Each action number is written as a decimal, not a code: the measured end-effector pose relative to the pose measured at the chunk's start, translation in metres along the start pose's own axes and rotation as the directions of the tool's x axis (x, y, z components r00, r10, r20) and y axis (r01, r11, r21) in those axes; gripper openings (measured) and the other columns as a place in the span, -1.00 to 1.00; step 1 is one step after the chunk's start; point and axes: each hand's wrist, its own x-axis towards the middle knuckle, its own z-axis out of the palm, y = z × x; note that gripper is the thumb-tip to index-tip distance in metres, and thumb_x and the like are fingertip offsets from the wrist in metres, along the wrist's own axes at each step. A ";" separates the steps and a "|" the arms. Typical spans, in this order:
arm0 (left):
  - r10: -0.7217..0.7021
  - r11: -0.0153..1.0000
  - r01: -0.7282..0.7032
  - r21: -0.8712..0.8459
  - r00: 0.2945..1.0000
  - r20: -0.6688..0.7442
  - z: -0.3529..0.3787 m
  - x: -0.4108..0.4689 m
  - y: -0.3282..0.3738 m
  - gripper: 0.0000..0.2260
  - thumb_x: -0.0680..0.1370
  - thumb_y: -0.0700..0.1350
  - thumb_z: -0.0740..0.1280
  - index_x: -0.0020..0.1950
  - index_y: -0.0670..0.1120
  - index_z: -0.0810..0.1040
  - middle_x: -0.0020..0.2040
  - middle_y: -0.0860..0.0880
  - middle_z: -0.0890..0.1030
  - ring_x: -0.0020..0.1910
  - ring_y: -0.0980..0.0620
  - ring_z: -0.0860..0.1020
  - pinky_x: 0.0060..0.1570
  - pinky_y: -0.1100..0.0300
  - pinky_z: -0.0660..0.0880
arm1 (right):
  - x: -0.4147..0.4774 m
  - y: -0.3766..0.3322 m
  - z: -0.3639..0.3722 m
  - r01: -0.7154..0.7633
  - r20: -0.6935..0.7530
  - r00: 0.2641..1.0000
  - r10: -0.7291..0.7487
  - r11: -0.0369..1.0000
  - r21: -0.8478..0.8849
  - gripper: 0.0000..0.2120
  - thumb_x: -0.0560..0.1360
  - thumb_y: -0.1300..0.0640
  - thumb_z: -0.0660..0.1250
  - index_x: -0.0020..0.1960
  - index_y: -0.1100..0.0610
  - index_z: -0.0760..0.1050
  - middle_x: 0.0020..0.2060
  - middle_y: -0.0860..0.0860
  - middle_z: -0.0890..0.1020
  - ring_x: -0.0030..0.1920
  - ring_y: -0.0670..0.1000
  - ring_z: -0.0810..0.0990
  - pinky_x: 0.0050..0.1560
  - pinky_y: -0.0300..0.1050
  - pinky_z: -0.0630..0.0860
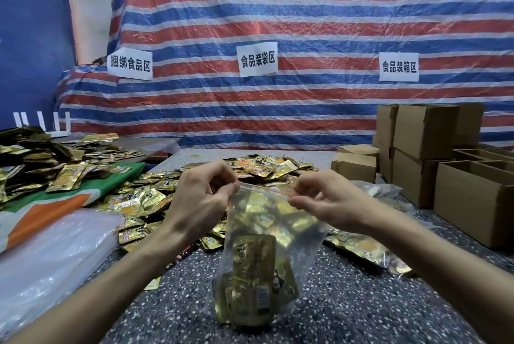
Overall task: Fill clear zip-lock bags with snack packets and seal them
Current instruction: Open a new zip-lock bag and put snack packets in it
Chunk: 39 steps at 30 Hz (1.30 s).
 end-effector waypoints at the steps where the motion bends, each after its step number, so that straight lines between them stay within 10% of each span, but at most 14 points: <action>1: -0.002 1.000 0.002 -0.002 1.000 -0.006 0.000 0.000 -0.001 -0.82 0.49 -0.32 0.42 -0.25 -0.08 0.60 -0.33 0.05 0.60 -0.33 0.06 0.55 -0.39 0.23 0.47 | -0.002 0.002 -0.002 -0.009 0.000 1.000 0.009 1.000 0.000 -0.85 0.56 0.08 0.39 -0.19 -0.06 0.55 -0.23 -0.09 0.63 -0.21 -0.23 0.57 -0.12 -0.29 0.52; 31: -0.085 0.994 0.083 -0.074 0.996 -0.015 -0.004 0.000 -0.027 -0.85 0.53 -0.30 0.39 -0.19 -0.09 0.60 -0.28 -0.08 0.60 -0.31 -0.02 0.53 -0.31 0.06 0.44 | -0.032 0.033 -0.004 -0.021 -0.138 0.990 0.030 0.997 0.069 -0.90 0.56 0.15 0.35 -0.14 0.08 0.57 -0.19 0.03 0.66 -0.16 0.03 0.61 -0.09 0.01 0.60; 39: -0.144 0.982 0.143 -0.121 0.990 -0.001 0.003 -0.013 -0.043 -0.84 0.58 -0.32 0.31 -0.16 -0.11 0.54 -0.22 -0.21 0.57 -0.29 -0.03 0.48 -0.27 0.02 0.41 | -0.035 0.041 0.023 -0.081 -0.153 0.981 0.121 0.967 0.242 -0.86 0.58 0.10 0.36 -0.14 0.11 0.58 -0.27 -0.01 0.63 -0.30 -0.14 0.54 -0.24 -0.25 0.48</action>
